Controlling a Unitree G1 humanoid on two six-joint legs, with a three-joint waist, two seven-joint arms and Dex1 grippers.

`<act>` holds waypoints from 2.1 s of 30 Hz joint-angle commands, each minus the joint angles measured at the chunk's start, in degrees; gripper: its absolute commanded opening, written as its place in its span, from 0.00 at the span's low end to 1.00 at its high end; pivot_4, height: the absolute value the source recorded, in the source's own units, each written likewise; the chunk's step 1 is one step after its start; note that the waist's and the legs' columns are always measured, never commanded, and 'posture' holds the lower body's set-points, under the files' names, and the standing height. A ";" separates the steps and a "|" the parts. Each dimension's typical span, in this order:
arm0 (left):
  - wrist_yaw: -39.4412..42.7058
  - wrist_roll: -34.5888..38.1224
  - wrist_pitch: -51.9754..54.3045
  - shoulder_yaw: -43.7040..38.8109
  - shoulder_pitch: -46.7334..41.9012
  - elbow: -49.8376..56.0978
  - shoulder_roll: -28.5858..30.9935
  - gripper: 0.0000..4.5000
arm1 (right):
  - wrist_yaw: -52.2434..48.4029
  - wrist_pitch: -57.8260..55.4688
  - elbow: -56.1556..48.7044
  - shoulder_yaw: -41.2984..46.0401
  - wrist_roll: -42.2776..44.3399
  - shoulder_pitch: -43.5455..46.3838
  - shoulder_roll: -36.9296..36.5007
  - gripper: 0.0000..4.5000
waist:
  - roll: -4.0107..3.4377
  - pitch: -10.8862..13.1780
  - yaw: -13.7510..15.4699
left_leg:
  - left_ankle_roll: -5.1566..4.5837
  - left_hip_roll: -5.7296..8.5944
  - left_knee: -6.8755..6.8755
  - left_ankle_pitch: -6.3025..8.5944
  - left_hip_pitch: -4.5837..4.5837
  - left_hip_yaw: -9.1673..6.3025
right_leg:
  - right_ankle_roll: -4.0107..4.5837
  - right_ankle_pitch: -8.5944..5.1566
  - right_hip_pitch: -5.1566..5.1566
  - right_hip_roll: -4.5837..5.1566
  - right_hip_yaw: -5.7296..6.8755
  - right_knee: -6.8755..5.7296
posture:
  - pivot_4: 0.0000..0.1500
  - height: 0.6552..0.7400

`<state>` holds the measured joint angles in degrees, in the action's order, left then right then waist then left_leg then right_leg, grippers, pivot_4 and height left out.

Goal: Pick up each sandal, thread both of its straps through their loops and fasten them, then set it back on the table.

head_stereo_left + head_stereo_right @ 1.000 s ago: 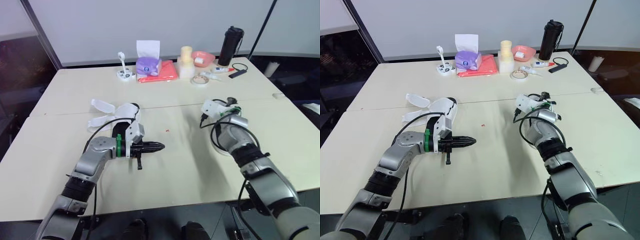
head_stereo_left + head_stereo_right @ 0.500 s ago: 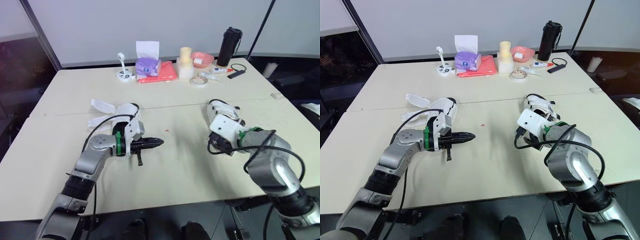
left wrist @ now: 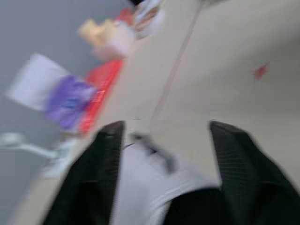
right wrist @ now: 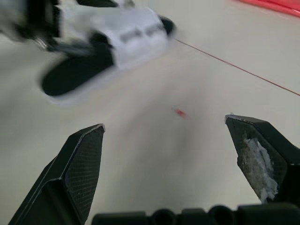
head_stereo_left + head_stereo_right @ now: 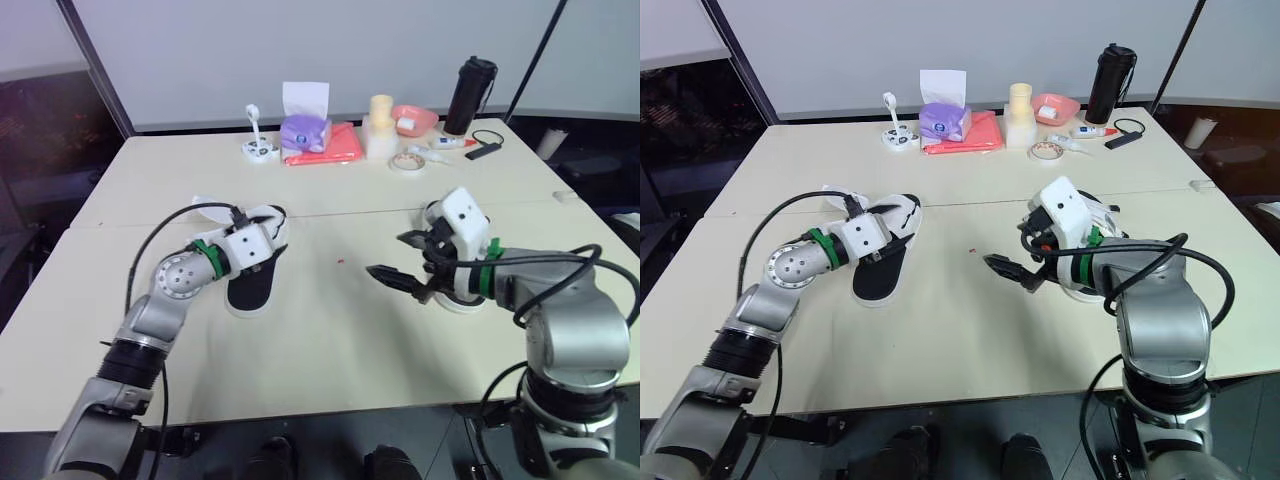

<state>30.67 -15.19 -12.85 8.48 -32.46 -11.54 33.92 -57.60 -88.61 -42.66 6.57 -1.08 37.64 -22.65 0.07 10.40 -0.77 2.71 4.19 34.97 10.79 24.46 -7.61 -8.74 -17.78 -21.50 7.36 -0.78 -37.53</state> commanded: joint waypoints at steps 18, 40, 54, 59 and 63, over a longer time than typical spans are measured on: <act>-10.83 -16.89 -3.29 2.93 2.82 0.53 5.85 0.99 | 15.31 -1.11 1.50 2.19 17.89 1.81 2.71 1.00 | 0.01 0.00 -0.20 | 0.01 -0.03 0.00 -0.01 0.07 0.19 | -0.01 -0.01 -0.44 -0.01 -0.13 -0.55 | 1.00 1.00; -29.02 -26.93 -2.87 13.23 -16.23 -34.57 -4.78 0.99 | 25.74 2.28 2.96 -1.26 24.58 0.61 -1.05 1.00 | 0.06 -0.01 -0.07 | 0.01 -0.01 0.07 -0.02 0.07 0.38 | -0.04 -0.03 -0.40 -0.02 -0.11 -0.59 | 1.00 1.00; -31.16 -25.22 -6.02 13.90 -18.30 -38.99 -5.20 0.01 | 28.22 3.82 3.91 -1.48 26.95 0.28 -3.31 1.00 | 0.05 -0.05 -0.01 | 0.01 -0.01 0.11 -0.03 0.01 0.37 | -0.04 -0.03 -0.34 -0.02 -0.11 -0.65 | 1.00 1.00; -29.75 -23.06 -20.06 14.63 -20.60 -36.08 -3.95 0.01 | 28.73 4.70 4.82 -0.68 27.60 0.75 -4.67 1.00 | 0.08 -0.03 0.04 | 0.01 -0.01 0.09 -0.03 0.07 0.37 | -0.04 -0.03 -0.39 -0.02 -0.12 -0.61 | 1.00 1.00; -27.41 -22.56 -39.74 17.65 -25.03 -37.75 -2.60 0.01 | 28.56 6.28 6.35 0.20 27.84 1.20 -6.82 1.00 | 0.13 0.00 0.21 | 0.05 0.01 0.16 -0.06 0.57 0.36 | -0.03 -0.01 -0.85 0.00 -0.10 -0.59 | 1.00 1.00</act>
<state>2.63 -39.42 -43.13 25.57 -53.98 -50.77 30.70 -28.94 -84.19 -36.16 4.97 26.14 37.66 -28.41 0.21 10.40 -0.56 2.77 4.21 35.23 10.72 25.27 -7.27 -8.76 -17.78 -22.55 7.36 -0.87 -38.16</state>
